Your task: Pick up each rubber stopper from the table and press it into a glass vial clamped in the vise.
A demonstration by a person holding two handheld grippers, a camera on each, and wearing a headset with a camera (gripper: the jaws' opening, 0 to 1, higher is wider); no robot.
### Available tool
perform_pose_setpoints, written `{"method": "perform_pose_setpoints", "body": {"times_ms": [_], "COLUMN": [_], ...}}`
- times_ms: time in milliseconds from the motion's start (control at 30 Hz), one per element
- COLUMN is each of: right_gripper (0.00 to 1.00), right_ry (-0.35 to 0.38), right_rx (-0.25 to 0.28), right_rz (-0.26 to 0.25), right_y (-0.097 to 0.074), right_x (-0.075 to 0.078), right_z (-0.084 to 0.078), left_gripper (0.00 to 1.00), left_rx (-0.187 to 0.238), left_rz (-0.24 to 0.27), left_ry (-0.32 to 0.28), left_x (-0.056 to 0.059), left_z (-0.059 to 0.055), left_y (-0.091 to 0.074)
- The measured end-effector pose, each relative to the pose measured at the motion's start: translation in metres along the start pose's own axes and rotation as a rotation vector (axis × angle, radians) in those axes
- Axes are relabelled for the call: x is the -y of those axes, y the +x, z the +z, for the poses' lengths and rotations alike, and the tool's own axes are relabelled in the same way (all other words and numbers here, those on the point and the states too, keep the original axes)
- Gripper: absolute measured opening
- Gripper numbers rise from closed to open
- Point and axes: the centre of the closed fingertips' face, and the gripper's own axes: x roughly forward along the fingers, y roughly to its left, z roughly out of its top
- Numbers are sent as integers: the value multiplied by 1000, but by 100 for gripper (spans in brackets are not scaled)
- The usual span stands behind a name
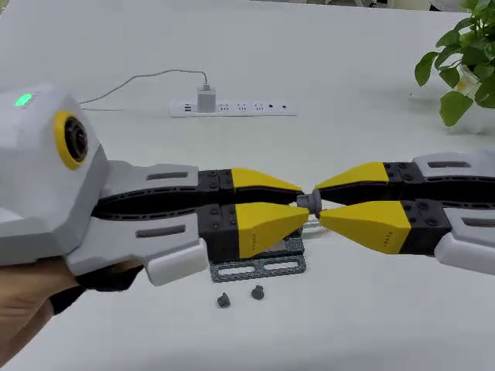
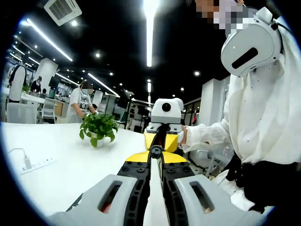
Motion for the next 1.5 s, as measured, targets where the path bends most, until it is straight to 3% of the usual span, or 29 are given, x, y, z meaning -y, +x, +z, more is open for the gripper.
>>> {"method": "perform_pose_setpoints", "body": {"times_ms": [1100, 1267, 1500], "right_gripper": [5, 5, 5], "right_ry": [17, 19, 17], "right_rx": [-46, -52, -76], "right_rz": [8, 5, -6], "right_y": [5, 5, 6], "right_x": [-1, 1, 7], "right_z": [-10, -10, -12], "left_gripper": [7, 10, 20], "left_rx": [-24, -39, -102], "left_rz": [18, 35, 88], "left_ry": [28, 42, 87], "left_x": [1, -2, -9], "left_z": [-6, -9, -20], "left_y": [-5, -9, -18]}}
